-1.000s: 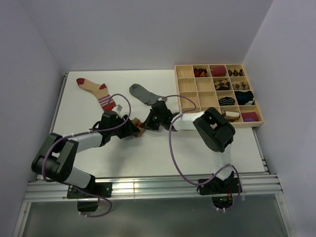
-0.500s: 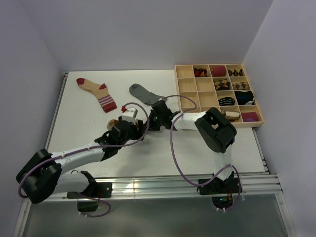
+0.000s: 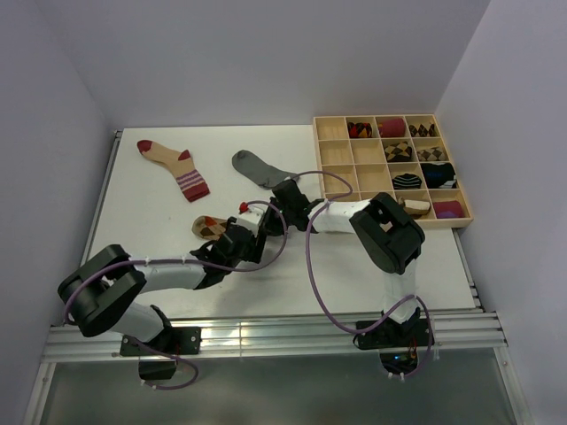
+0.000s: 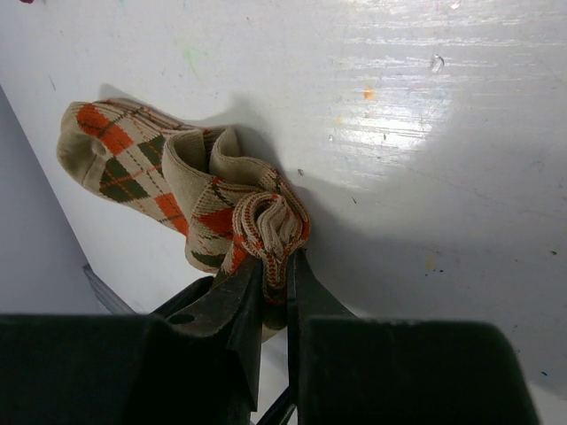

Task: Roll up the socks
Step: Roll the sock at the center of the board.

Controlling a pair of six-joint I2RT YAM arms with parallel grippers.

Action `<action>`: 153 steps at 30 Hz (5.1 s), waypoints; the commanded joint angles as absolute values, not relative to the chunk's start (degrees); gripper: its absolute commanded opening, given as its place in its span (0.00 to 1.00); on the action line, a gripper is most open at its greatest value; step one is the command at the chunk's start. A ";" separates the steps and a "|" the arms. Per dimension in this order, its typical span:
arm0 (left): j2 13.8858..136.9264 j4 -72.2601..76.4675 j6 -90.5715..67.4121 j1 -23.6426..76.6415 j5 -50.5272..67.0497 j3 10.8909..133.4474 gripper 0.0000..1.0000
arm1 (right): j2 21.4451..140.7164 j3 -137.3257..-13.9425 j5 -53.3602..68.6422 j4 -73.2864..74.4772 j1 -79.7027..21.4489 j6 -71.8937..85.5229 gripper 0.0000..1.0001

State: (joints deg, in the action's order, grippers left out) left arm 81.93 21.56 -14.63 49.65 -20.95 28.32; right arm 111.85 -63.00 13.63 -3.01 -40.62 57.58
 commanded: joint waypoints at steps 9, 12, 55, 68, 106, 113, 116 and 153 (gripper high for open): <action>87.10 21.54 -16.34 50.10 -22.85 29.97 0.48 | 110.65 -64.69 15.12 1.14 -40.69 56.95 0.00; 87.63 21.27 -16.96 50.18 -22.76 29.97 0.33 | 110.48 -64.77 15.29 1.14 -40.61 56.95 0.00; 83.66 19.78 -17.40 50.36 -18.63 30.41 0.47 | 110.22 -64.25 15.82 0.79 -40.61 57.39 0.00; 89.03 11.52 -23.64 50.36 -22.41 32.78 0.45 | 109.43 -64.95 16.52 1.14 -40.52 57.39 0.00; 85.95 26.34 -50.53 20.84 20.82 20.93 0.01 | 102.38 -59.85 9.31 -6.41 -40.16 59.59 0.74; 89.30 32.78 -55.98 16.79 25.57 17.76 0.01 | 107.05 -62.22 11.95 -7.12 -41.31 58.18 0.73; 89.82 33.05 -56.07 15.73 26.45 17.40 0.02 | 108.89 -62.23 13.27 -8.52 -41.48 58.36 0.73; 92.20 26.38 -51.34 14.50 25.93 20.56 0.39 | 114.53 -63.29 15.03 -11.44 -41.57 55.64 0.00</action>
State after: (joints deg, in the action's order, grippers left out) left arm 92.25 38.48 -57.01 14.06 30.28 20.73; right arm 116.22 -63.75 17.19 -14.04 -41.74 57.36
